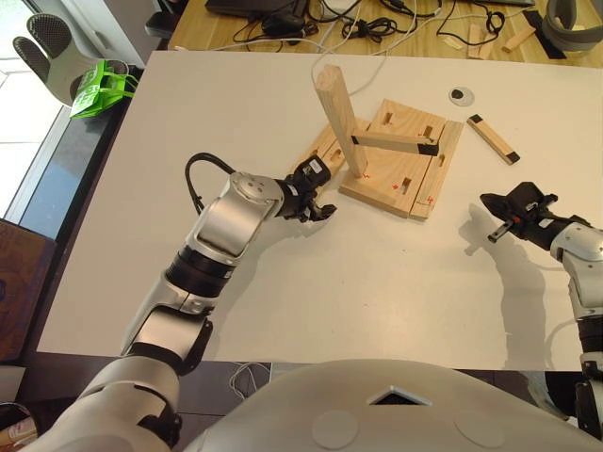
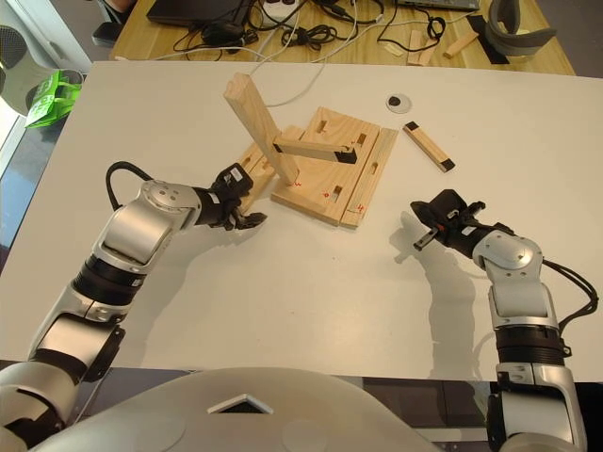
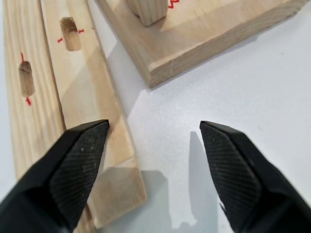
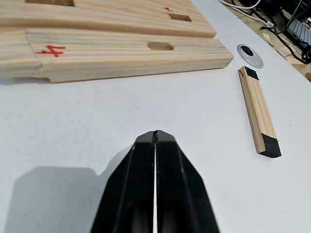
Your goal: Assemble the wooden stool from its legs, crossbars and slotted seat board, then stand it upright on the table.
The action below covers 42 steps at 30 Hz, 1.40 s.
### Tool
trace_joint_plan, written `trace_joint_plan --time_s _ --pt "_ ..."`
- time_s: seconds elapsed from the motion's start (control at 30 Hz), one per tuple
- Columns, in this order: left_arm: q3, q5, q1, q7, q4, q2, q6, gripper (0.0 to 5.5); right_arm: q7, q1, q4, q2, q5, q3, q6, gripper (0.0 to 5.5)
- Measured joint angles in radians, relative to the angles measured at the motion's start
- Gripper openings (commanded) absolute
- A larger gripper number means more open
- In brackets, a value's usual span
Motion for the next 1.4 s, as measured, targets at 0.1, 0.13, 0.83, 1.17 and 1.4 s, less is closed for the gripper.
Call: trace_joint_plan --time_s 0.1,0.13,0.83,1.17,1.4 --pt "0.022 0.001 -0.007 0.036 0.032 -0.023 -0.008 3.46 0.000 -0.001 0.002 0.000 0.000 0.001 -0.002 0.00" --pt "0.032 0.003 -0.009 0.052 0.044 -0.036 -0.011 3.46 0.000 -0.001 0.003 0.000 0.000 0.001 -0.002 0.00" --pt "0.064 0.050 -0.050 0.184 0.191 -0.115 -0.095 3.46 -0.012 0.000 0.005 0.003 -0.002 0.011 -0.020 0.00" --pt "0.140 0.048 -0.058 0.247 0.257 -0.167 -0.116 3.46 -0.018 0.001 0.020 0.003 -0.009 0.021 -0.033 0.00" --pt "0.156 0.051 -0.054 0.250 0.270 -0.189 -0.138 3.46 -0.016 0.002 0.024 0.003 -0.020 0.023 -0.037 0.00"
